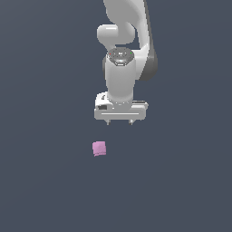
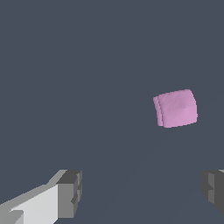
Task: Pick up the object and move it to a goal position.
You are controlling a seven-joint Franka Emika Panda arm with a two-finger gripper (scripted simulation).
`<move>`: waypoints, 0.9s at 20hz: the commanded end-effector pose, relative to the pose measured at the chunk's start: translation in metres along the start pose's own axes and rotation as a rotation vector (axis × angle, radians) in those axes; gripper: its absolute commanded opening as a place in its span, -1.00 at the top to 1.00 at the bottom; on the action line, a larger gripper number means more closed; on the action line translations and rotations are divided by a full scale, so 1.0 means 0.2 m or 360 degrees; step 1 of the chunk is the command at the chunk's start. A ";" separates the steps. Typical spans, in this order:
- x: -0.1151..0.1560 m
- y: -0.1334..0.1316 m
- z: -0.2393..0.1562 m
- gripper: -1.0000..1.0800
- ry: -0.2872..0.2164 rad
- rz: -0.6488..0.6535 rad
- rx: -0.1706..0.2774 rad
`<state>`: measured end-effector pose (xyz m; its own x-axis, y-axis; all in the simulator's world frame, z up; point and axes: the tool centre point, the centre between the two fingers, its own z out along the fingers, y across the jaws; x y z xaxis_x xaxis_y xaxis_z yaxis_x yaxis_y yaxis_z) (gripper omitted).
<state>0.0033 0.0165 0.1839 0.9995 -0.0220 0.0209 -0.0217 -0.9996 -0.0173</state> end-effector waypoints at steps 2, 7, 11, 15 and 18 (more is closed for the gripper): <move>0.02 0.03 0.03 -0.92 -0.0003 -0.0018 -0.0002; 0.09 0.12 0.11 -0.92 -0.0009 -0.0073 -0.0008; 0.15 0.23 0.21 -0.92 -0.0016 -0.0138 -0.0014; 0.21 0.35 0.32 -0.92 -0.0024 -0.0207 -0.0019; 0.24 0.42 0.38 -0.92 -0.0029 -0.0246 -0.0022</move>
<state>0.0476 -0.0600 0.1139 0.9930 0.1180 0.0046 0.1180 -0.9930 -0.0026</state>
